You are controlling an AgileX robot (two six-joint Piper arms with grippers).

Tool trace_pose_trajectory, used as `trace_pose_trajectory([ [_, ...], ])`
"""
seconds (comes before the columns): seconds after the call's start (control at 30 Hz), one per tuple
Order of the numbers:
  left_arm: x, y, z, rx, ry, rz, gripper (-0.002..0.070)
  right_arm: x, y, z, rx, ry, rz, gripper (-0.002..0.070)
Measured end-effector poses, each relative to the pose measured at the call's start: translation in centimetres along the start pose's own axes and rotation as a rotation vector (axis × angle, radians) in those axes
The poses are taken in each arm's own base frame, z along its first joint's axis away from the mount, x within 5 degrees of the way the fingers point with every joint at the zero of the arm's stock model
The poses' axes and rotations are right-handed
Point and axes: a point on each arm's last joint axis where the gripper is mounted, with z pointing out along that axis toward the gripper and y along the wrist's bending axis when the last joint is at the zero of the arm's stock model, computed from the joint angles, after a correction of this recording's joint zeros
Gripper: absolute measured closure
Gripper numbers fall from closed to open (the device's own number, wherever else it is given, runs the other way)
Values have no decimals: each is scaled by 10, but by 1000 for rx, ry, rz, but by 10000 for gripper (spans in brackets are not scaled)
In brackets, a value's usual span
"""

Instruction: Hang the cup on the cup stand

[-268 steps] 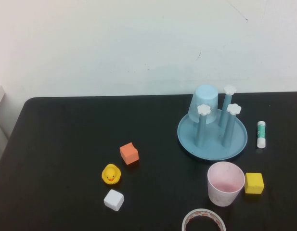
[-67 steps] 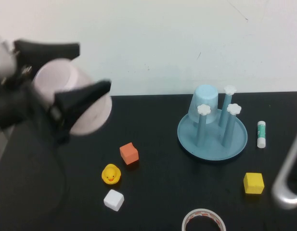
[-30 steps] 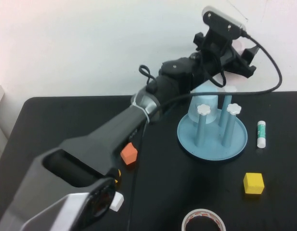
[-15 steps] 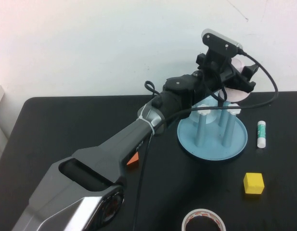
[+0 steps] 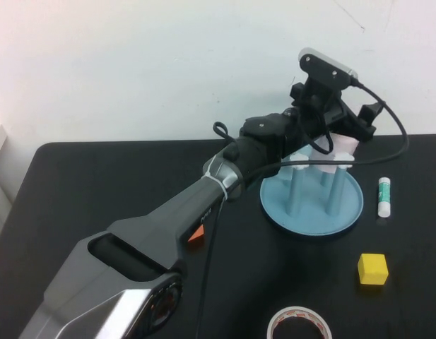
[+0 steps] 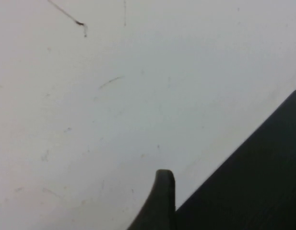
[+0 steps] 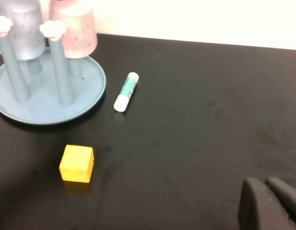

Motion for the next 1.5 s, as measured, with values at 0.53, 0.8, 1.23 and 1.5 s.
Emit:
trace_pose_trajectory([
  [0.53,-196,-41,-106,275,178,395,607,-3,29,-5,-321,-82,-260,676],
  [0.8,-261,-30,-194,4,481,527,671,5,49,-14,-571,-53,-381,676],
  [1.23,-368,-64,-402,-333,369,501,675,13,60,-25,-754,-57,-576,676],
  [1.5,-333,-83,-498,-424,268,449,675,11,61,-25,-759,-76,-577,676],
])
